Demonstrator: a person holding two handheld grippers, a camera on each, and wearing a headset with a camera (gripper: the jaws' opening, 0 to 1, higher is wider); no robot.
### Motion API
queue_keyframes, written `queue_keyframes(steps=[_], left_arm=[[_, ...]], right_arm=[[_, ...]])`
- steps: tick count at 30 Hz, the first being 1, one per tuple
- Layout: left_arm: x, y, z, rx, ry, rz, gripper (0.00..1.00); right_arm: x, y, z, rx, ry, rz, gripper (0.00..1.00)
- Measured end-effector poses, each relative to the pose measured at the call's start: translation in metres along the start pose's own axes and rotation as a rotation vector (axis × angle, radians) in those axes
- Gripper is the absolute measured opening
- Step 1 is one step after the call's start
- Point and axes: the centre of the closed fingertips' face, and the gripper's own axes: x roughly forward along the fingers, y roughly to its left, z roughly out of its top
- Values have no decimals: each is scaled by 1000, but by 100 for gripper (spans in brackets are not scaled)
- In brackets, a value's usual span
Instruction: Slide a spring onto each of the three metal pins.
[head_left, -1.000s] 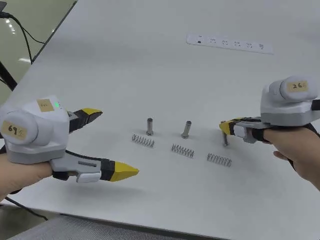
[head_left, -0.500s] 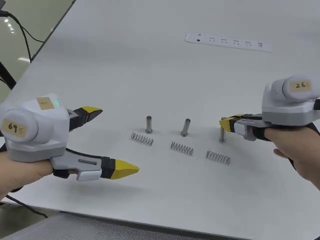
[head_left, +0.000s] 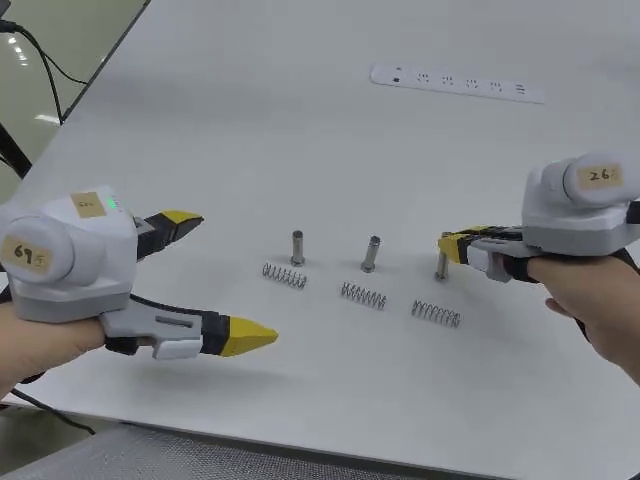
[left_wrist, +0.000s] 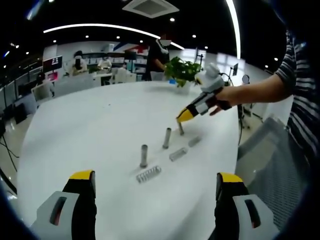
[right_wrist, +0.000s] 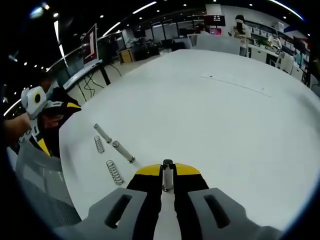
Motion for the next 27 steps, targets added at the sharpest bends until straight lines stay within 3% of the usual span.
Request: queue_keyframes(steps=[21,27], left_arm=[[0,-1,1,8,-3,-1,97],[1,-3,1,6,-3,-7,97]], right_arm=[[-8,4,-5,-15,-25,-15,5],[-13,7,-9,-49,-22,-25,5]])
